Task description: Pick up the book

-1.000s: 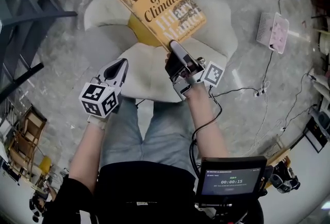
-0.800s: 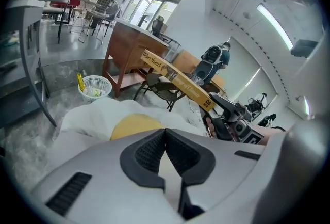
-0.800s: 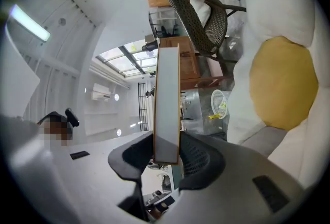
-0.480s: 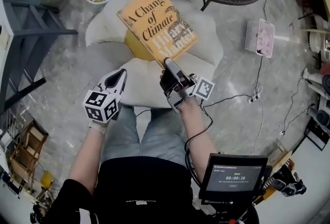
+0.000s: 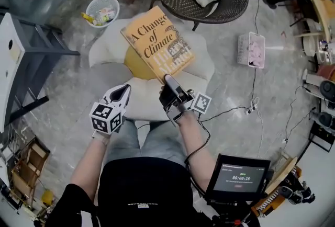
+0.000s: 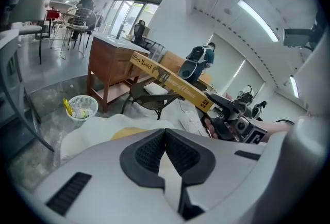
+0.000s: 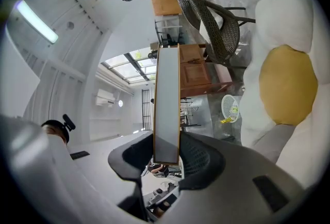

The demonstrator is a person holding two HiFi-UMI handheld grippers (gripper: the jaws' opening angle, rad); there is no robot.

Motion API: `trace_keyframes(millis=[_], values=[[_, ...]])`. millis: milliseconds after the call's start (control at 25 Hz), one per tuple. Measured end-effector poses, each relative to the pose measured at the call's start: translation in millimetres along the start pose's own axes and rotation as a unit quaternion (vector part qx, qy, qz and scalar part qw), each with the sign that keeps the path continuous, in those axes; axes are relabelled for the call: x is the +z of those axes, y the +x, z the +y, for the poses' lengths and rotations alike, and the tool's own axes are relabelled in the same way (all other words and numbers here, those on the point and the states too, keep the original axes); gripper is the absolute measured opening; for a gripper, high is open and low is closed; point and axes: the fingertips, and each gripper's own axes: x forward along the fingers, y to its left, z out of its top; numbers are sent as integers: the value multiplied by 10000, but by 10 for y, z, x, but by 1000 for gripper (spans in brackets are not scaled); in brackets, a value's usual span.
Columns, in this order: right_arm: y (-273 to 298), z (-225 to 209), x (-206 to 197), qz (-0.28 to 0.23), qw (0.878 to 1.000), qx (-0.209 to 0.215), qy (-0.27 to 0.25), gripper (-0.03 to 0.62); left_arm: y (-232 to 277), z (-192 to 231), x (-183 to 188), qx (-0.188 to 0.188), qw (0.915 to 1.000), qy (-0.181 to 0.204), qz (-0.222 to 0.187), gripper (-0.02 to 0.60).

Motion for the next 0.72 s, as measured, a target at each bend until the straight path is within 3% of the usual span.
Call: trace_keyframes(millis=[240,480,720], values=[[100,288,-39,-56,9999,83,-29,164,-148,-71,311,-141,9997,136,-114,14],[-161,812,-177,-106,9999,123,-19,164,-415,-516,659,-141,9992,118,-363,14],[-205,1087,-124,-234,9996,136,-48,164,-473,-674,922,-292,9984,253,-423,14]])
